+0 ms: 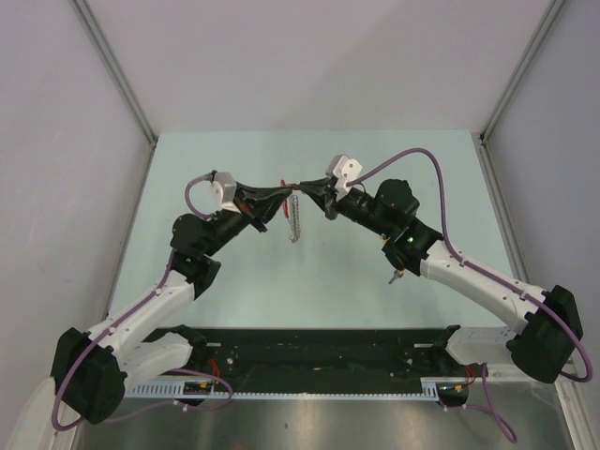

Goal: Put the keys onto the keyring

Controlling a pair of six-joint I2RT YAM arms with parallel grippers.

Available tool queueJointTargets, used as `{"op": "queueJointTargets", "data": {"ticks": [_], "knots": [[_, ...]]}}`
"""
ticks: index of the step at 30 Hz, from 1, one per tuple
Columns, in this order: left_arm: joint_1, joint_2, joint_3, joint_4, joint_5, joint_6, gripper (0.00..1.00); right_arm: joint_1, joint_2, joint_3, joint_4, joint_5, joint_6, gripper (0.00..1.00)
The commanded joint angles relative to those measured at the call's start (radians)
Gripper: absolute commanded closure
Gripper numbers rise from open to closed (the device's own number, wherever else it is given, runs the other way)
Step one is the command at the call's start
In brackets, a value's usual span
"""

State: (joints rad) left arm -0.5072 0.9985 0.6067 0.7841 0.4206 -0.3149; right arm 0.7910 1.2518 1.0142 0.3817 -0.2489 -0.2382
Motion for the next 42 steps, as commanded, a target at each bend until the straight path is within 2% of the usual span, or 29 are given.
{"op": "queueJointTargets", "data": {"ticks": [1, 6, 9, 10, 12, 15, 22, 23, 27, 30, 34, 42], "knots": [[0.002, -0.020, 0.004, 0.061, 0.004, -0.019, 1.00, 0.002, -0.022, 0.050, 0.014, -0.001, -0.044, 1.00], [0.002, -0.018, 0.005, 0.060, 0.006, -0.024, 0.97, 0.001, -0.025, 0.050, 0.005, -0.023, -0.052, 1.00], [0.003, -0.018, 0.014, 0.035, 0.007, -0.016, 0.84, 0.002, -0.025, 0.052, 0.003, -0.020, -0.056, 1.00], [0.004, -0.021, 0.018, 0.017, 0.009, -0.003, 0.76, 0.004, -0.026, 0.050, 0.002, -0.018, -0.061, 1.00], [0.003, -0.037, 0.037, -0.026, 0.012, 0.019, 0.72, 0.004, -0.028, 0.050, -0.001, -0.012, -0.065, 1.00], [0.004, -0.067, 0.074, -0.159, 0.015, 0.086, 0.67, 0.007, -0.034, 0.050, -0.013, -0.006, -0.079, 1.00], [0.030, -0.052, 0.318, -0.690, 0.076, 0.278, 0.50, 0.017, -0.046, 0.050, -0.053, 0.014, -0.130, 1.00], [0.029, -0.043, 0.387, -0.807, 0.081, 0.290, 0.49, 0.019, -0.045, 0.050, -0.058, 0.017, -0.134, 1.00], [0.029, 0.012, 0.528, -1.050, 0.066, 0.336, 0.48, 0.027, -0.045, 0.050, -0.072, 0.028, -0.147, 1.00], [0.029, 0.041, 0.600, -1.175, 0.047, 0.342, 0.48, 0.028, -0.045, 0.050, -0.073, 0.030, -0.153, 1.00], [0.029, 0.066, 0.654, -1.250, 0.050, 0.350, 0.49, 0.034, -0.038, 0.052, -0.076, 0.033, -0.159, 1.00], [0.030, 0.127, 0.703, -1.301, 0.090, 0.356, 0.54, 0.051, -0.034, 0.050, -0.084, 0.040, -0.174, 1.00]]}}
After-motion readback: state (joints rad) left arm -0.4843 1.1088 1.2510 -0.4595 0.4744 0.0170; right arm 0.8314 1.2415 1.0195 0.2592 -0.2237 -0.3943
